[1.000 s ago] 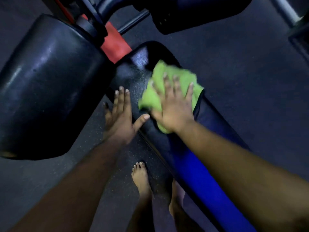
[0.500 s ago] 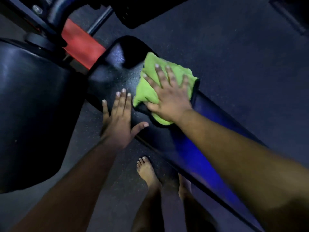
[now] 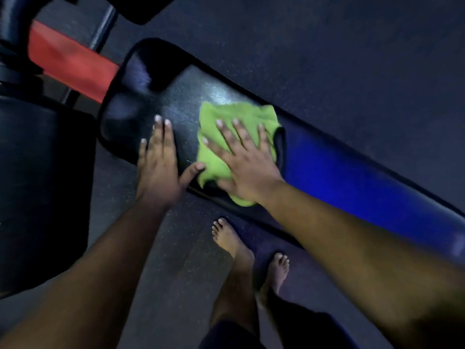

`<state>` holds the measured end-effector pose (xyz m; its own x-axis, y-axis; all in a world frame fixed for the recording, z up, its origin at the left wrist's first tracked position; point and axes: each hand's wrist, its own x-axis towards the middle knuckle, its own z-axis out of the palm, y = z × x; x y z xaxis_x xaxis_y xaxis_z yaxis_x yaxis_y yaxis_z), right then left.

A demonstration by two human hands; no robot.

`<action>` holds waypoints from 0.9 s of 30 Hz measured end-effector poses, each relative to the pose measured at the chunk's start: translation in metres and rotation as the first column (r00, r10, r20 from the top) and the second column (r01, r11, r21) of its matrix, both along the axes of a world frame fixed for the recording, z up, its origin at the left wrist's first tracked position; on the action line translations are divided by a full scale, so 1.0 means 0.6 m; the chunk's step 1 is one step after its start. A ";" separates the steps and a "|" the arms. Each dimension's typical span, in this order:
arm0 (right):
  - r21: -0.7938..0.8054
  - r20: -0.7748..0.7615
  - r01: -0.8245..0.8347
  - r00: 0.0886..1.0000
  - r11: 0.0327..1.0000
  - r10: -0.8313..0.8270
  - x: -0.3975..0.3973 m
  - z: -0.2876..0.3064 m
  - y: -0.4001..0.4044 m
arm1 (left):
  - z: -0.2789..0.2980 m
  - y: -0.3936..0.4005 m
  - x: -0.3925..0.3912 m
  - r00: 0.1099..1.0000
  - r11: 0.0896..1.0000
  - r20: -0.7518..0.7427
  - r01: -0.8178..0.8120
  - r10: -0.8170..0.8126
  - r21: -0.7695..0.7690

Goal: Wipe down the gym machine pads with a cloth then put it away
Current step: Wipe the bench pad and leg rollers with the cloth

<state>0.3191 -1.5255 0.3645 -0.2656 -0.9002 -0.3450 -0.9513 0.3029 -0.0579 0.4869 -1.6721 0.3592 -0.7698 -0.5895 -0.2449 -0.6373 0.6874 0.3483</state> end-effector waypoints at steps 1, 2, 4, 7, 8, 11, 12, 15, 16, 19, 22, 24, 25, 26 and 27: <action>0.022 -0.007 -0.019 1.000 1.000 0.019 -0.002 0.003 0.068 | 0.004 0.001 0.000 0.999 1.000 0.027 0.025 -0.024 -0.005; 0.037 -0.018 0.008 1.000 0.999 -0.007 -0.007 0.009 0.141 | 0.010 0.005 -0.004 0.996 0.998 0.059 0.068 -0.067 -0.015; 0.085 -0.053 0.104 0.994 0.991 -0.099 -0.007 0.021 0.254 | 0.015 0.019 -0.010 0.981 0.986 0.112 0.161 -0.156 -0.038; 0.113 -0.051 0.194 0.981 0.975 -0.189 0.017 0.018 0.225 | 0.013 0.052 -0.021 0.965 0.970 0.105 0.244 -0.240 -0.019; 0.074 -0.020 0.209 0.978 0.975 -0.208 0.029 0.014 0.182 | 0.011 0.064 -0.027 0.967 0.970 0.074 0.244 -0.243 -0.005; 0.020 0.057 0.168 0.984 0.986 -0.169 0.053 0.011 0.103 | 0.005 0.098 -0.034 0.985 0.983 0.016 0.173 -0.174 0.060; -0.005 0.046 0.133 0.990 0.991 -0.133 0.050 0.008 0.119 | 0.004 0.108 -0.031 0.988 0.986 0.020 0.150 -0.152 0.065; 0.001 -0.024 0.117 0.993 0.993 -0.116 0.032 0.010 0.281 | 0.012 0.142 -0.021 0.971 0.975 0.088 0.218 -0.220 0.034; 0.034 -0.046 0.157 0.987 0.987 -0.156 0.024 0.015 0.352 | 0.016 0.153 -0.019 0.959 0.966 0.116 0.257 -0.259 0.032; 0.194 -0.075 0.291 0.957 0.937 -0.281 0.005 0.040 0.499 | 0.027 0.192 -0.027 0.938 0.949 0.146 0.313 -0.315 0.031; 0.160 -0.079 0.330 0.944 0.930 -0.321 0.003 0.033 0.416 | 0.023 0.225 -0.045 0.941 0.948 0.112 0.317 -0.319 0.029; 0.066 0.031 0.297 0.954 0.953 -0.299 -0.005 0.017 0.293 | 0.013 0.239 -0.056 0.961 0.963 0.058 0.268 -0.269 0.024; 0.043 0.066 0.241 0.968 0.969 -0.244 -0.017 0.013 0.237 | 0.011 0.241 -0.060 0.971 0.972 0.031 0.235 -0.236 0.030; 0.020 0.073 0.183 0.980 0.983 -0.184 -0.033 0.011 0.199 | 0.009 0.242 -0.064 0.977 0.977 0.013 0.211 -0.212 0.033; 0.001 0.059 0.137 0.989 0.991 -0.136 -0.053 0.008 0.184 | 0.004 0.246 -0.070 0.978 0.978 0.005 0.207 -0.207 0.027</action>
